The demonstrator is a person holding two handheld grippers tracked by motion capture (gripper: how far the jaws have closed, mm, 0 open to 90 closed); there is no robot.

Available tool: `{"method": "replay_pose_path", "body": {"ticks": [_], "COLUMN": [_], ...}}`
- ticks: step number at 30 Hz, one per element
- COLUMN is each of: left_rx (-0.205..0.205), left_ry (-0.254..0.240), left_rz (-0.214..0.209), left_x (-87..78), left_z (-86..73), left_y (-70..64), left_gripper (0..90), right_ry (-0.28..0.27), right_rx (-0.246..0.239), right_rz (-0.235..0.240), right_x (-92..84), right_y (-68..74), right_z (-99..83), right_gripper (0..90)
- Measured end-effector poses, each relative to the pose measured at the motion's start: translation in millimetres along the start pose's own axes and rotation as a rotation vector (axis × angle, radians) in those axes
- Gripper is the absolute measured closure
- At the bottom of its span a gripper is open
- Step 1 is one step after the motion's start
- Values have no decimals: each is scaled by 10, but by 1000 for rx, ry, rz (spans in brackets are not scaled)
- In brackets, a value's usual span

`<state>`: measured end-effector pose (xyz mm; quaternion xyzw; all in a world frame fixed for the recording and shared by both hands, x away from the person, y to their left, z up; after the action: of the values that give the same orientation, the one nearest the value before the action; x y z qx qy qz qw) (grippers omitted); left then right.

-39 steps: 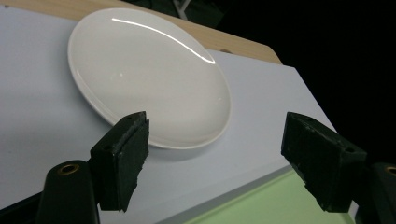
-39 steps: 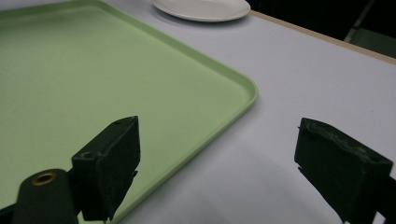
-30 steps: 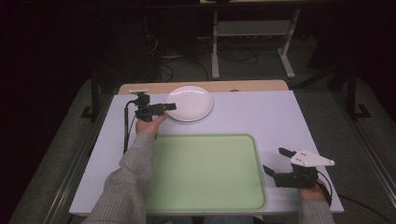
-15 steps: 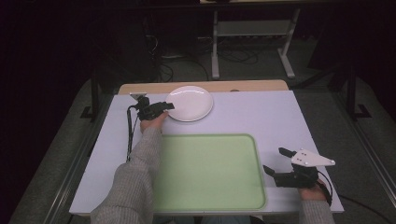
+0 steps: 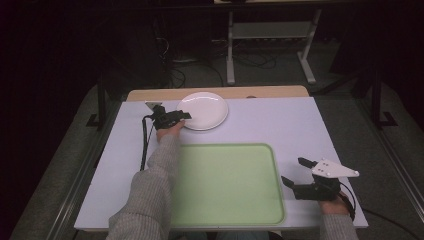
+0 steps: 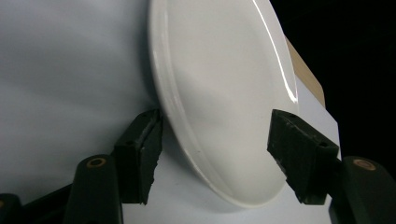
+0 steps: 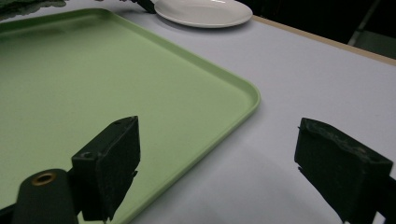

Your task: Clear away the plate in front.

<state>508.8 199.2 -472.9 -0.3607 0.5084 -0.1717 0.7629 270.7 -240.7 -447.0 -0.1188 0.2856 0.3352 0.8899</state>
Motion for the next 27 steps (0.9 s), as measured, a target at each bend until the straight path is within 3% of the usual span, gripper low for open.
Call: {"method": "replay_pose_path", "body": {"ticks": [9, 11, 13, 18, 22, 27], "left_rx": [-63, -58, -28, -17, 25, 11], "left_ry": [-15, -21, -25, -31, -46, -64], "left_rz": [-29, -20, 3, 39, 88, 90], "left_x": [67, 72, 79, 73, 77, 72], "left_z": [3, -3, -22, -35, -66, -84], "left_y": [-42, -48, -61, -46, -47, -15], "left_gripper": [309, 329, 340, 451, 547, 625], "right_ry": [-5, -6, -6, -8, -13, -28], "right_rx": [7, 3, -5, -9, -13, -6], "right_rz": [0, 0, -2, -5, -4, -6], "right_x": [3, 9, 9, 10, -5, -30], "right_y": [-19, -19, -16, -13, -9, -22], "right_z": [1, 4, 6, 12, 18, 19], "right_gripper": [133, 133, 133, 133, 133, 133]}}
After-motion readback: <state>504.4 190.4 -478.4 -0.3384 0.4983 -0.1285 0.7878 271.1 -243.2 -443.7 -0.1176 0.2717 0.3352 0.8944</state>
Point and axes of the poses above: each handheld gripper's, and its own axes: x roughly forward along the jaws, z roughly out of its top, y roughly to its left, the point moved 3 cm from there along x, roughly forward along the jaws, and after that the axes turned 9 degrees about y, right-handed, at the moved point
